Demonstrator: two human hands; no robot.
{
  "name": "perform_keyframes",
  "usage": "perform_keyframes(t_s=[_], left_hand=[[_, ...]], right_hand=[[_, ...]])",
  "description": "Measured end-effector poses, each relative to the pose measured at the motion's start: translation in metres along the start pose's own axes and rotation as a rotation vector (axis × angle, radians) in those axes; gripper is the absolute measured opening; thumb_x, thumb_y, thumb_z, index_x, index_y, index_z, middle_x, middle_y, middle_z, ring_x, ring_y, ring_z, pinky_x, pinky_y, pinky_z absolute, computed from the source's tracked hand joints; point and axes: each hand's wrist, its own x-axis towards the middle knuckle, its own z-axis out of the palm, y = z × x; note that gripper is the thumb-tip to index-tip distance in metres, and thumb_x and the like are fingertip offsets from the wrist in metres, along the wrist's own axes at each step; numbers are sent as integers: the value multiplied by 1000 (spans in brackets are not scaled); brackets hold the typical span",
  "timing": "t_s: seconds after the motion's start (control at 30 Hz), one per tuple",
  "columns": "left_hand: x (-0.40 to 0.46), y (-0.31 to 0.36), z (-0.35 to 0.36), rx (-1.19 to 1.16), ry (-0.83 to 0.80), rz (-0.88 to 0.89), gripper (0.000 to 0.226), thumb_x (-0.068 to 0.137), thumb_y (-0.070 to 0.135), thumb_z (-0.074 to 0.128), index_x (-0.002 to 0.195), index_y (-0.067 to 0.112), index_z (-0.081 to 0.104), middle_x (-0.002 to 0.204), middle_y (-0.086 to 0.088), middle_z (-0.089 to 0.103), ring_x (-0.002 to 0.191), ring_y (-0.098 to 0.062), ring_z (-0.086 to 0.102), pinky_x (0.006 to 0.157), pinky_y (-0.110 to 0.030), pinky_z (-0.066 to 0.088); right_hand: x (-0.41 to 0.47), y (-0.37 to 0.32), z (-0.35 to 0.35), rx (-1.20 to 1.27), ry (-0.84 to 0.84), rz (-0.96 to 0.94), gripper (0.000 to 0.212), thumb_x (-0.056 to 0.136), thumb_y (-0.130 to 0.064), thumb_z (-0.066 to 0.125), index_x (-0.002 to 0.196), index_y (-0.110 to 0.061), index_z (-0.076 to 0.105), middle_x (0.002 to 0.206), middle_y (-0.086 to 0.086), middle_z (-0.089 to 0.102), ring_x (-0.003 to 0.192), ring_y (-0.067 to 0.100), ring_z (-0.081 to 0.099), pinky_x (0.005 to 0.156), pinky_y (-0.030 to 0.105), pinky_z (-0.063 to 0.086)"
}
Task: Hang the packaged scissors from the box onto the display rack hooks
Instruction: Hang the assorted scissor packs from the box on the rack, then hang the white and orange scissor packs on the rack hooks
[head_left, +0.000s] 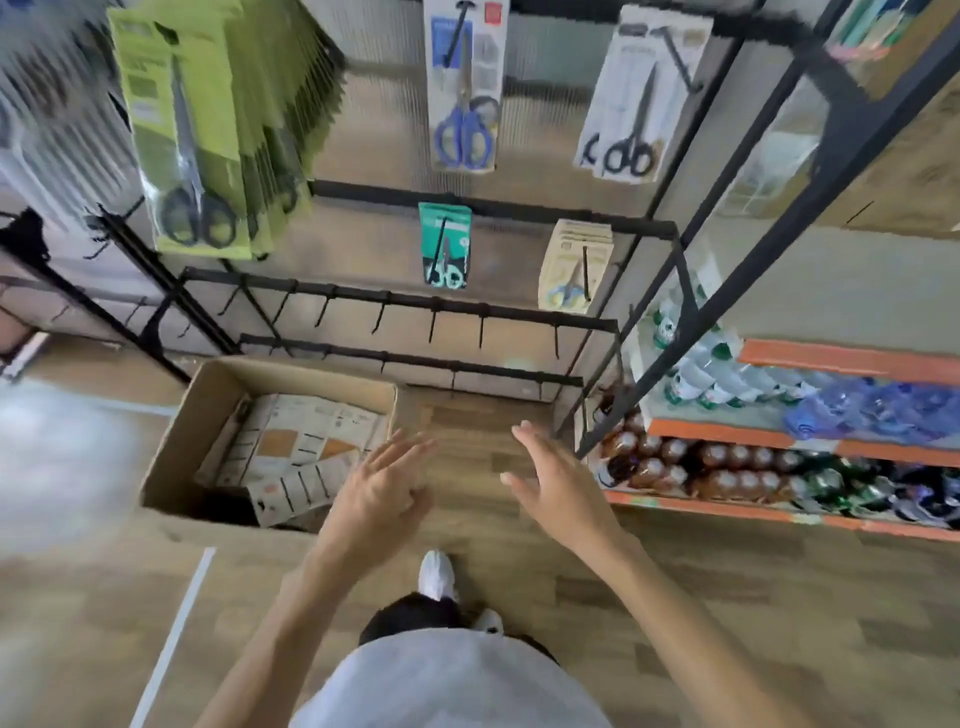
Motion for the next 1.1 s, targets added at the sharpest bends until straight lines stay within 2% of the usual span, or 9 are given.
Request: perform_keyframes(t_s=[0.07,0.13,0.23,0.37,0.57,0.67,0.77,0.97,1.1], left_hand=[[-33,-13,6,22,-27,-116,63,87,23,72,145,29,48,148,1,50,144,-22,36,116,-46,33],[-68,-26,8,67,-44,-230,65,90,43,66,149,39,39,154,5,41,148,-20,26,119,-49,27],[-117,-43,2,101,-15,-386,65,91,71,38,150,48,28,159,14,28,151,-10,14,122,-47,20],[-164,-62,-10,55,28,-615,71,85,83,14,148,54,25,161,11,24,152,-12,7,124,-43,8],[-192,-101,-14,24,-35,-739,73,82,81,10,150,56,16,164,11,13,153,-14,-1,124,-44,3],[-191,-135,-23,64,-124,-723,67,88,72,28,150,53,11,165,8,13,153,-18,2,122,-45,5],[-190,-183,-37,56,-157,-695,68,97,47,53,152,47,15,163,3,22,153,-21,9,121,-43,11],[-148,-275,-62,125,-274,-572,69,98,36,54,156,38,17,160,2,29,148,-20,25,119,-38,20],[-100,-323,-60,252,-437,-425,70,98,35,54,156,36,15,161,-2,26,150,-23,20,122,-46,17]], right_hand=[[-6,-10,26,-11,-102,-42,64,100,-47,52,156,-24,29,164,-5,23,147,17,32,115,38,37],[-9,-25,51,-54,-250,-98,68,101,-50,46,159,-25,20,167,-6,11,151,16,20,119,38,25],[-7,-53,83,-85,-384,-205,69,101,-54,43,159,-24,20,167,-3,10,153,15,13,122,34,15],[0,-89,115,-71,-473,-268,72,99,-63,38,158,-26,22,167,-3,11,153,14,8,122,34,12],[11,-120,155,-117,-564,-287,78,95,-74,30,158,-30,22,167,-5,9,154,13,4,120,32,8],[22,-129,176,-122,-609,-230,74,95,-71,35,157,-32,23,167,-7,12,153,12,8,120,34,14],[28,-139,196,-55,-638,-93,70,97,-64,42,157,-30,27,166,-9,16,151,9,12,118,29,15],[47,-162,228,-33,-620,99,69,99,-60,41,158,-28,23,166,-7,15,151,11,17,119,31,21],[68,-179,238,30,-554,131,67,99,-53,47,157,-27,25,165,-6,19,151,8,18,117,22,17]])
